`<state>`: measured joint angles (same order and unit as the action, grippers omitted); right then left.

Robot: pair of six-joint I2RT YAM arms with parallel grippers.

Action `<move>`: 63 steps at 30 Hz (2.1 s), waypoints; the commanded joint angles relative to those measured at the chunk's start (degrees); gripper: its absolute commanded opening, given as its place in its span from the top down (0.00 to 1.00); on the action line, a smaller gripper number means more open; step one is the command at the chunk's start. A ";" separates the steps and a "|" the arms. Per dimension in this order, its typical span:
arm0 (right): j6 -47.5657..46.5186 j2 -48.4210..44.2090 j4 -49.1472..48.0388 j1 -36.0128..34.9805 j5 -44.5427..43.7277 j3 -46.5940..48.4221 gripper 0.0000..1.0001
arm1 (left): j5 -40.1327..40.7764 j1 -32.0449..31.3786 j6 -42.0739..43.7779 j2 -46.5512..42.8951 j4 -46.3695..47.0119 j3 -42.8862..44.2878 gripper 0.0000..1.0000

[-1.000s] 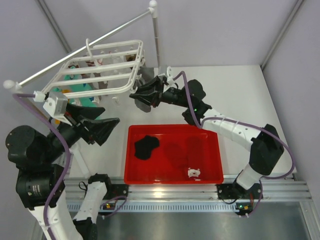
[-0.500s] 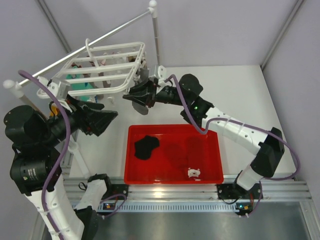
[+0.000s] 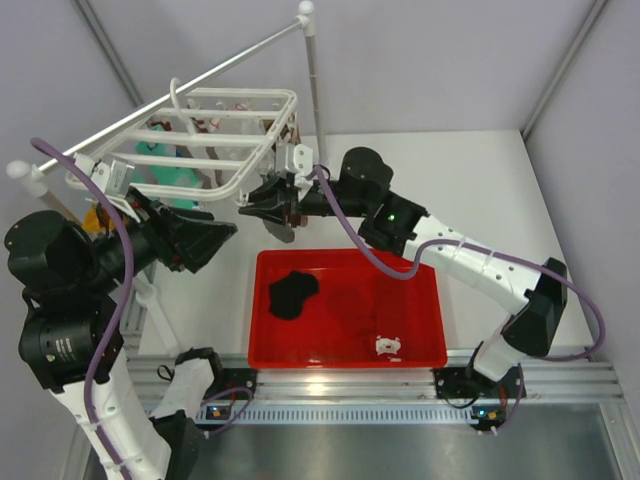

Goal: Clip the socks to the hanger
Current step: Rotate the hanger at the clothesline, then open the clamp at the hanger.

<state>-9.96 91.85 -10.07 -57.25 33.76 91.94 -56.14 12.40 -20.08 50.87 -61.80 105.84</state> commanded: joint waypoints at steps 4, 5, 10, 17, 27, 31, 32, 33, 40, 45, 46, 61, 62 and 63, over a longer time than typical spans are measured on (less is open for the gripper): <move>-2.96 -1.77 6.18 -2.07 -0.53 5.26 1.00 | 9.72 0.69 -0.23 1.60 0.01 -1.78 0.30; -3.40 -1.50 7.24 -2.25 -0.80 6.83 1.00 | 10.86 0.69 -0.05 1.77 0.01 -1.95 0.30; -4.98 0.16 13.22 -3.13 -3.26 10.71 1.00 | 12.90 0.78 -0.05 1.95 1.77 -3.01 0.32; -7.44 2.54 20.34 -5.15 -7.65 16.15 1.00 | 10.79 0.78 -2.77 0.11 5.81 -6.17 0.34; -8.59 4.65 26.67 -7.25 -11.78 20.47 1.00 | 11.40 1.04 -6.73 -2.88 12.49 -11.27 0.32; -9.38 4.83 27.64 -8.14 -13.19 20.91 1.00 | 12.28 1.22 -7.17 -2.44 13.46 -11.45 0.32; -9.47 4.91 27.90 -8.14 -13.37 21.00 1.00 | 12.28 1.22 -7.08 -2.18 13.37 -11.62 0.32; -9.47 5.00 27.82 -8.14 -13.54 21.09 1.00 | 12.72 1.22 -6.73 -2.09 13.37 -11.97 0.33; -9.38 6.58 29.93 -8.57 -13.98 23.89 1.00 | 11.41 1.22 -6.55 -2.09 15.56 -13.55 0.34; -9.73 8.42 30.98 -8.66 -14.25 25.74 1.00 | 9.12 1.22 -6.29 -1.57 17.50 -13.99 0.34; -10.08 8.60 31.16 -8.66 -14.42 26.01 1.00 | 8.94 1.22 -6.55 -2.00 17.85 -14.78 0.34; -12.01 11.50 33.79 -10.33 -16.44 29.61 1.00 | 14.13 1.13 -2.25 -2.97 18.73 -19.62 0.43; -12.10 11.68 34.06 -10.42 -16.62 29.87 1.00 | 14.48 1.22 -1.64 -2.88 18.47 -19.71 0.44; -12.02 12.03 34.49 -10.60 -16.71 30.14 1.00 | 14.57 1.13 -1.55 -2.88 18.47 -19.88 0.46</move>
<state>-21.45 103.02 23.38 -65.25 16.16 118.76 -43.90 13.34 -24.03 47.77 -47.09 86.89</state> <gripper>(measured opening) 0.195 0.556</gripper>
